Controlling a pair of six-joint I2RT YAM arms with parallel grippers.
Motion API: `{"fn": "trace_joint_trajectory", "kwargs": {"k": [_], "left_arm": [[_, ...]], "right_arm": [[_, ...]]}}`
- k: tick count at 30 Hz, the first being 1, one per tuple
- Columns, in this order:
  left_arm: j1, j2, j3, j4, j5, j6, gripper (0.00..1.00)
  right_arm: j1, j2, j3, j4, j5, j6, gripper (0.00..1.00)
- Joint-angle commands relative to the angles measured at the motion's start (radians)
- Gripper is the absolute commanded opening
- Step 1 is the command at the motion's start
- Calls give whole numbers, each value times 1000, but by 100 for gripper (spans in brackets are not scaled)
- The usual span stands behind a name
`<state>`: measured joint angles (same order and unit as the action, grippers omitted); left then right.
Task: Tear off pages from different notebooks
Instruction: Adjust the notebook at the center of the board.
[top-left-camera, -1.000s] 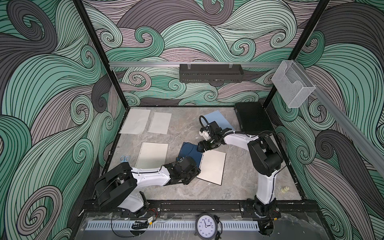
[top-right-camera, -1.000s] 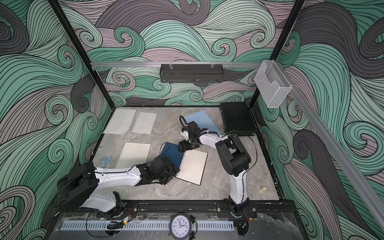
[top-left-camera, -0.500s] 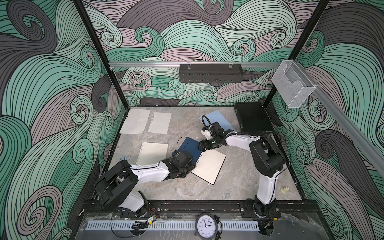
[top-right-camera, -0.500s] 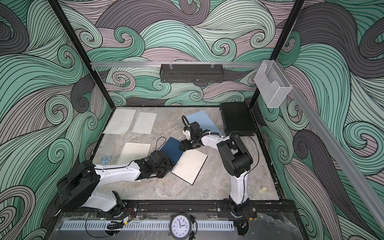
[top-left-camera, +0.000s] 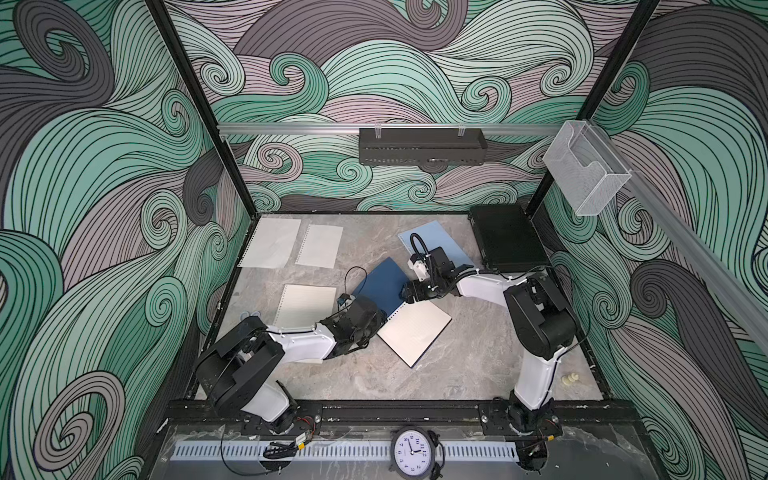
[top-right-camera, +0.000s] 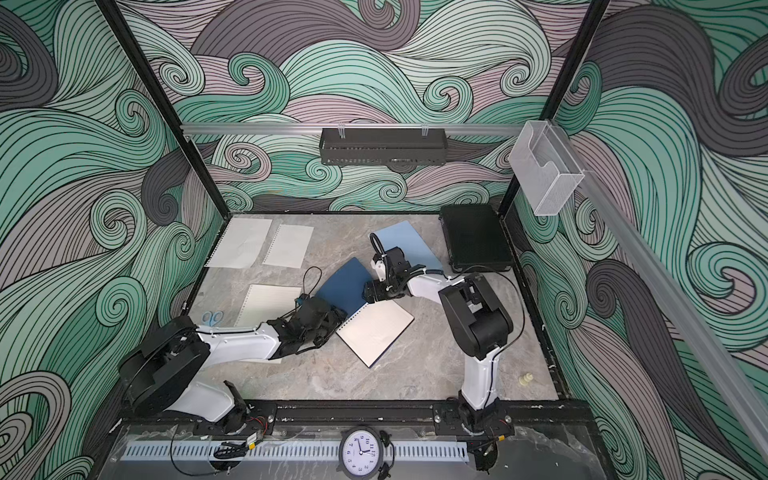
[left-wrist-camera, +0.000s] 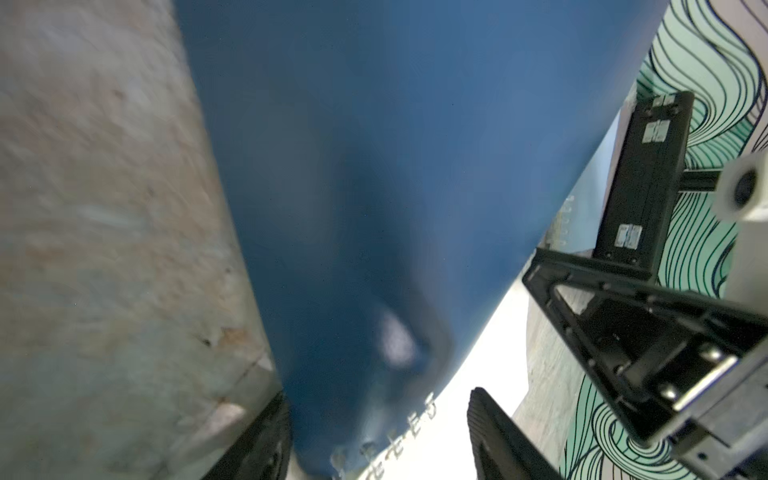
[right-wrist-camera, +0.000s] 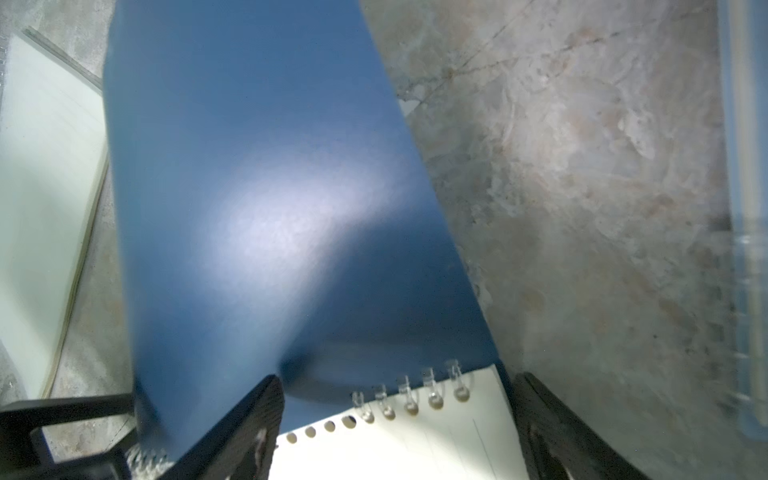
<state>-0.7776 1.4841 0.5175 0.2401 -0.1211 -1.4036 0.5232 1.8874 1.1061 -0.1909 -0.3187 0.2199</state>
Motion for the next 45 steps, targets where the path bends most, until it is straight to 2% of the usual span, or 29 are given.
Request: {"fn": "trace_joint_trajectory", "kwargs": {"k": [1,10,19,23,31,37,45], "left_arm": [[32,29,-65,-91,-42,43,67],[87,18,-63,-18,4,238,66],[118,51,-56,46,77,321,65],[120,45,-58,96,100,396,64],[137,18,-36,74,115,554,62],[189,-15,-48,77,133,596,64],[220,57,4,111,233,629,64]], "right_arm": [[26,1,-43,-87,-72,35,86],[25,-1,-44,-91,-75,14,86],[26,-11,-37,-94,-95,3,86],[25,-3,-32,-97,-95,-1,87],[26,-4,-28,-107,-87,-7,87],[25,-11,-30,-114,-87,-12,86],[26,-24,-40,-116,-86,-15,87]]}}
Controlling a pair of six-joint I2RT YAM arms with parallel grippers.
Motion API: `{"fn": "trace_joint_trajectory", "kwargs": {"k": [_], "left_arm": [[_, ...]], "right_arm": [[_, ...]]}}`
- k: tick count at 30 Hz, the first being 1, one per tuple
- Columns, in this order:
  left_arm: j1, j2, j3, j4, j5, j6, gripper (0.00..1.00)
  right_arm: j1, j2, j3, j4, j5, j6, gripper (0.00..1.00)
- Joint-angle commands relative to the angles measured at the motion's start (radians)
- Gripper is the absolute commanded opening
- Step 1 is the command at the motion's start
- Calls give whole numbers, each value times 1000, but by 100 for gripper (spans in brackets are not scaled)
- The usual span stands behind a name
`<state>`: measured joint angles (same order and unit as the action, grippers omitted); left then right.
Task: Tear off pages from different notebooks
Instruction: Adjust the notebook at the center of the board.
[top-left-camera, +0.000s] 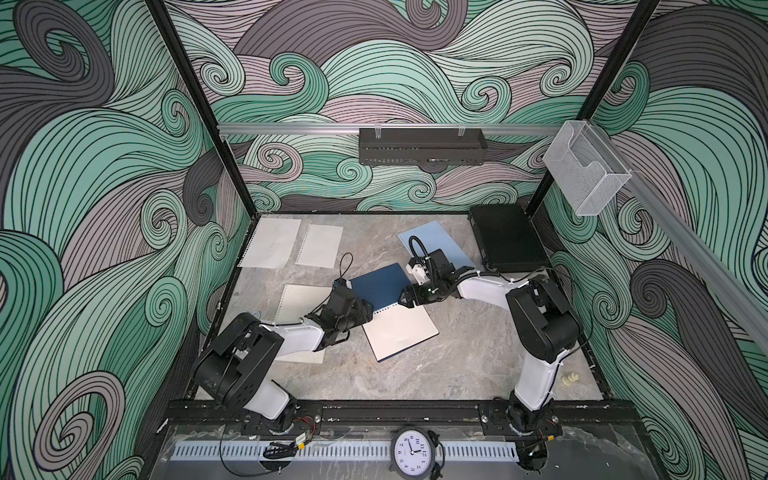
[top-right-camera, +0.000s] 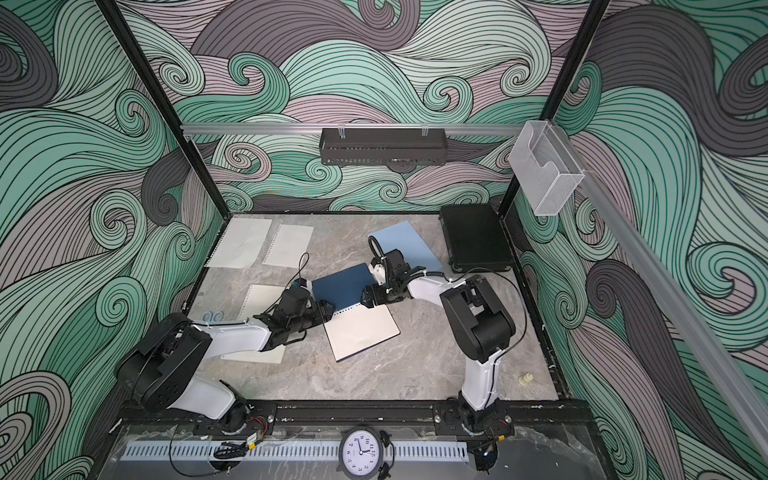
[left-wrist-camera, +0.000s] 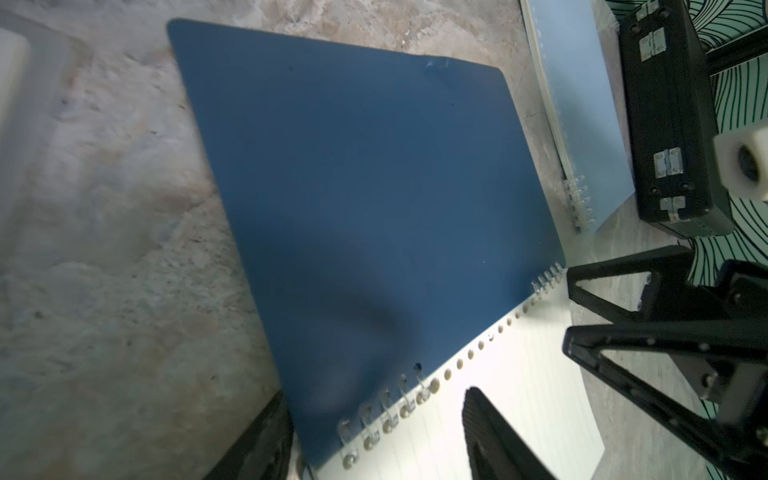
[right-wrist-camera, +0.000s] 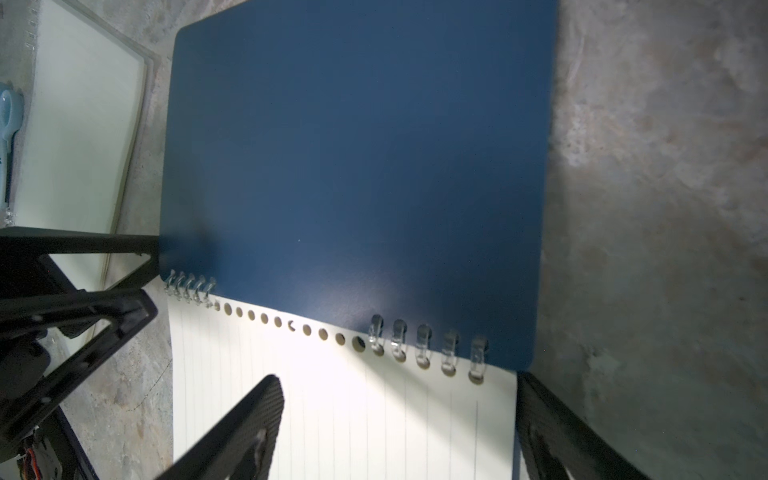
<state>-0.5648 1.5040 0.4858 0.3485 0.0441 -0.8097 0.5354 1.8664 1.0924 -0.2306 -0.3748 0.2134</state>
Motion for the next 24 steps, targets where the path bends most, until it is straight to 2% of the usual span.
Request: {"fn": "trace_joint_trajectory", "kwargs": {"k": [1,8,15,24], "left_arm": [[9,46,37,9,72,34,64],[14,49,40,38,79,45,60],[26,41,36,21,71,71,49],[32,5,40,-5,69,108,37]], "right_arm": [[13,-3,-25,-78,-30,-10,86],[9,-6,-17,-77,-39,-10,87],[-25,-4,1,-30,-96,22,87],[-28,-1,12,-60,-89,2,87]]}}
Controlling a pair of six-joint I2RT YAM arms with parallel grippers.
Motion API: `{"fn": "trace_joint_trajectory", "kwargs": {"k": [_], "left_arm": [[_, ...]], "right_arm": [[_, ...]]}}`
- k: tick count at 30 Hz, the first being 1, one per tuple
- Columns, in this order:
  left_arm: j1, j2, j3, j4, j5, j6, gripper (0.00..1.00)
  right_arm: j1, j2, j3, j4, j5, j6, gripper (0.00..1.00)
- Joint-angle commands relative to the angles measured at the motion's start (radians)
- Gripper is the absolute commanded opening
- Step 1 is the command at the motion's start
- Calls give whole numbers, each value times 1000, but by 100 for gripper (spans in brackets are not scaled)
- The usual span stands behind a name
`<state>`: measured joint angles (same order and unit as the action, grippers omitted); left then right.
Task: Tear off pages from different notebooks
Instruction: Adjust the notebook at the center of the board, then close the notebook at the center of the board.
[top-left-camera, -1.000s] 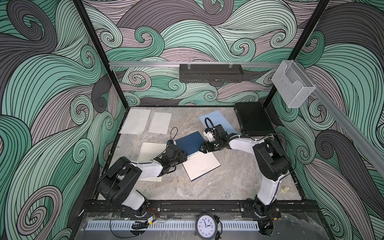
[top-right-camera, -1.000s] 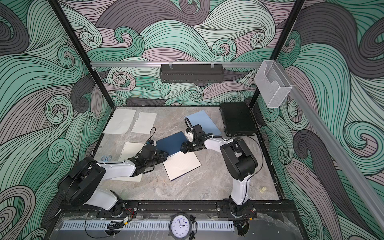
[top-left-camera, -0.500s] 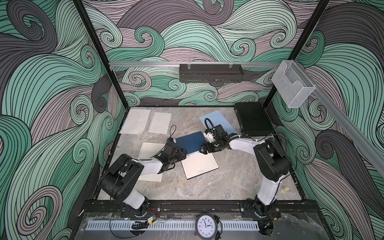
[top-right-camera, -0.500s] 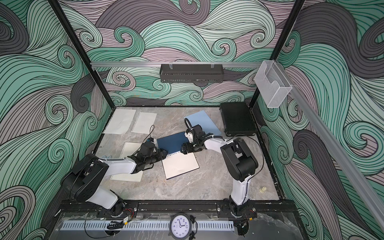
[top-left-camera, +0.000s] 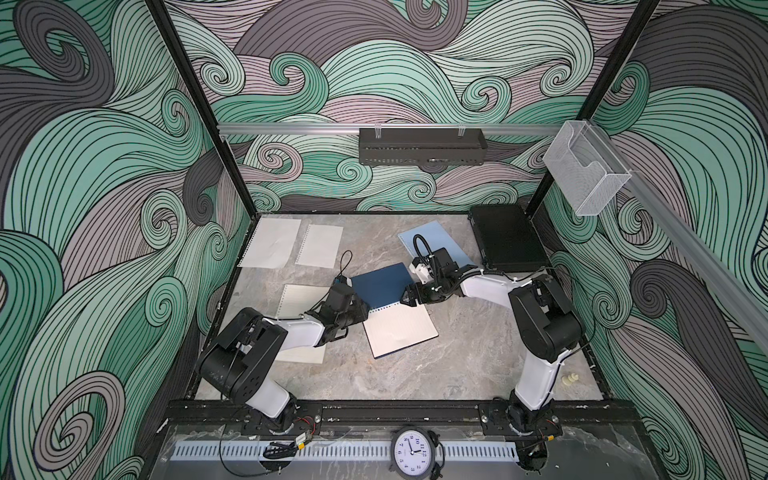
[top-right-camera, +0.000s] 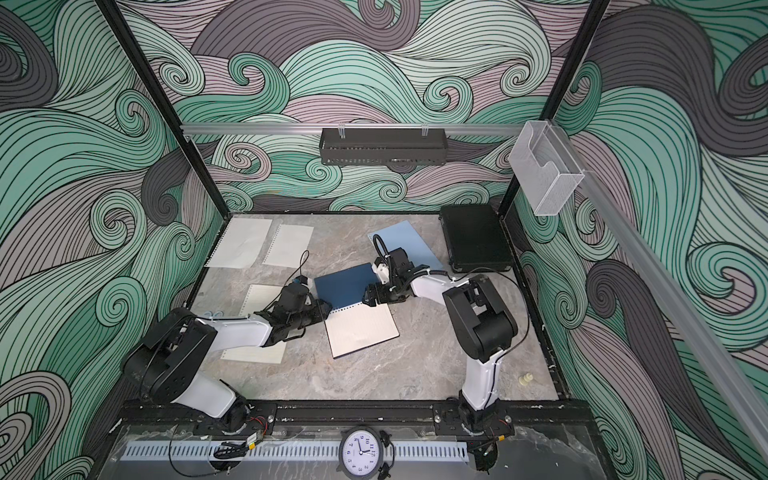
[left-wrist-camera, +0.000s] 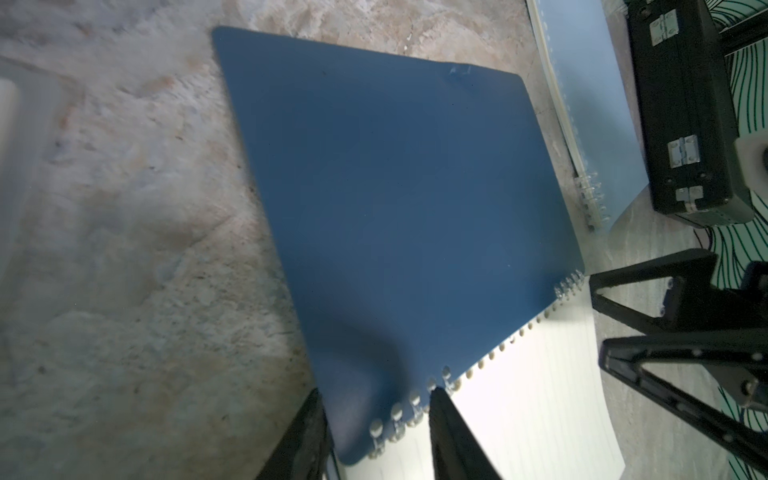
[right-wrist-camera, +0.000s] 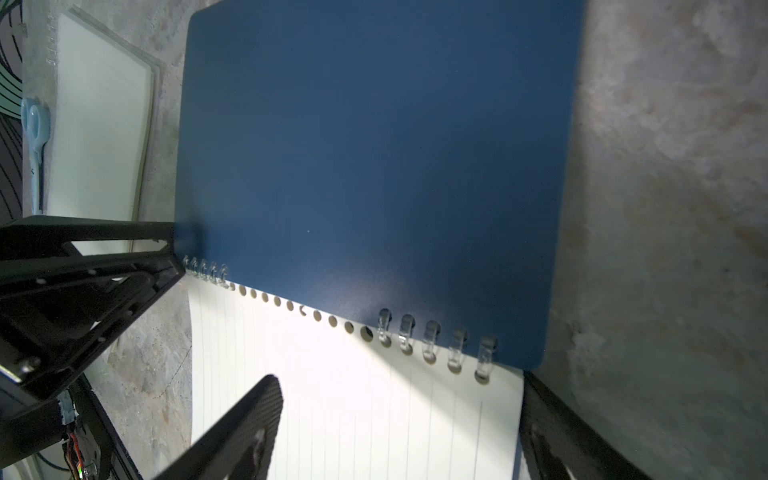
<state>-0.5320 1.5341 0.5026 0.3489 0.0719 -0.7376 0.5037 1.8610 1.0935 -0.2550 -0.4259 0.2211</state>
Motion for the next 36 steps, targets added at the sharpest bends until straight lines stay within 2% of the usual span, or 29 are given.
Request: {"fn": "trace_joint_trajectory", "kwargs": {"k": [1,7,15,21,36], "left_arm": [[0,-25,27,-7,42,43,33],[2,-21,36,-23,37,64,15],[1,-29,28,-38,30,66,4],[0,-66,-12,-7,26,60,0],[-35,-155,-72,-28,-31,58,0]], "right_arm": [[4,5,12,-40,-37,-8,87],[3,9,23,-55,-40,-22,86],[2,26,85,-99,-29,-60,86],[2,69,168,-162,-28,-87,86],[-4,147,368,-249,-11,-113,89]]}}
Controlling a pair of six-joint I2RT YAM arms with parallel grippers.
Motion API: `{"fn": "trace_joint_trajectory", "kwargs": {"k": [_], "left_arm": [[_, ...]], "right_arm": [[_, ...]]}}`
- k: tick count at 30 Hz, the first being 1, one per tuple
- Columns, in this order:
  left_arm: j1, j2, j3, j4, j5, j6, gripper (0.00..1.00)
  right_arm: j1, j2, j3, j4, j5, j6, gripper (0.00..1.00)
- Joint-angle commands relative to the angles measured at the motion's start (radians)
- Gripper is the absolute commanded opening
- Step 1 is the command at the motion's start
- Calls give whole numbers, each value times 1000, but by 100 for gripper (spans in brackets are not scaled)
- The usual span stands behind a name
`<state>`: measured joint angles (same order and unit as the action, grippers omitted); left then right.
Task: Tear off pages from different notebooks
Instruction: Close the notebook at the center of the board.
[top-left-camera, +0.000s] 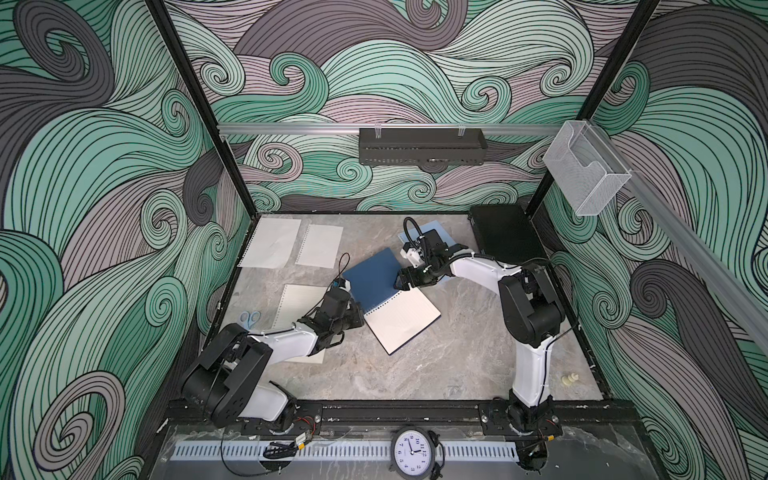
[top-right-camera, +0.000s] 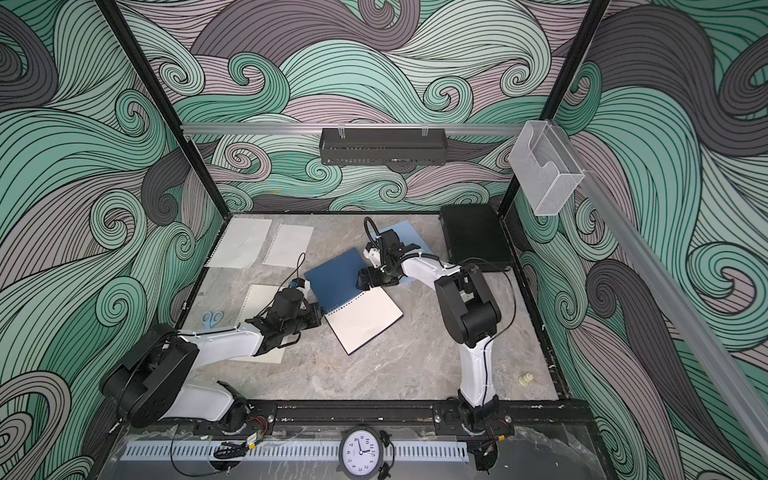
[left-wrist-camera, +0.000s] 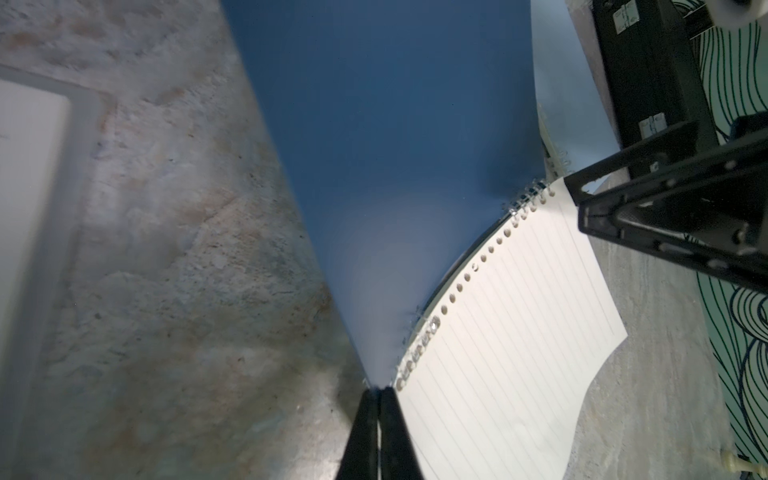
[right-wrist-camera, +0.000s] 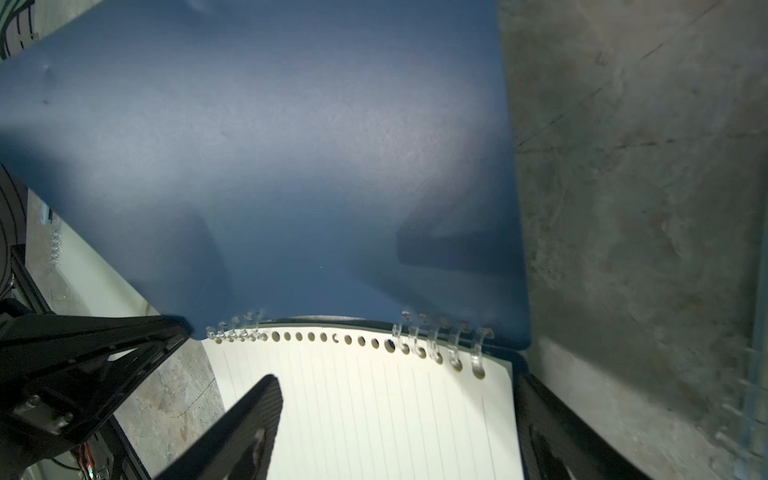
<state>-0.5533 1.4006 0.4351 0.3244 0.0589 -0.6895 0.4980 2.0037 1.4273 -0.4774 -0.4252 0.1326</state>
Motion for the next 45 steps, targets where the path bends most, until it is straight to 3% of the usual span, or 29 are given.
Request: {"fn": "trace_joint_trajectory", "kwargs": {"k": [1,14,27,30,36,45], "left_arm": [[-17,-26,-7,-6,-23,11,0],[-57,-48,7,-48,-54,54,0],[-167,-64,35,-129,-180,132,0],[-195,-68,40,-141,-206,146,0],[-244,-61,77,-178,-257,184,0],[-308,-54,138,-241,-313,250,0]], "right_arm": [[1,2,39,-29,-7,-25,90],[-18,-49,28,-38,36,8,98],[-40,-416,-424,102,198,305,99],[-50,-462,-508,135,166,346,100],[-53,-453,-586,194,147,383,100],[-64,-359,-530,202,127,352,100]]}}
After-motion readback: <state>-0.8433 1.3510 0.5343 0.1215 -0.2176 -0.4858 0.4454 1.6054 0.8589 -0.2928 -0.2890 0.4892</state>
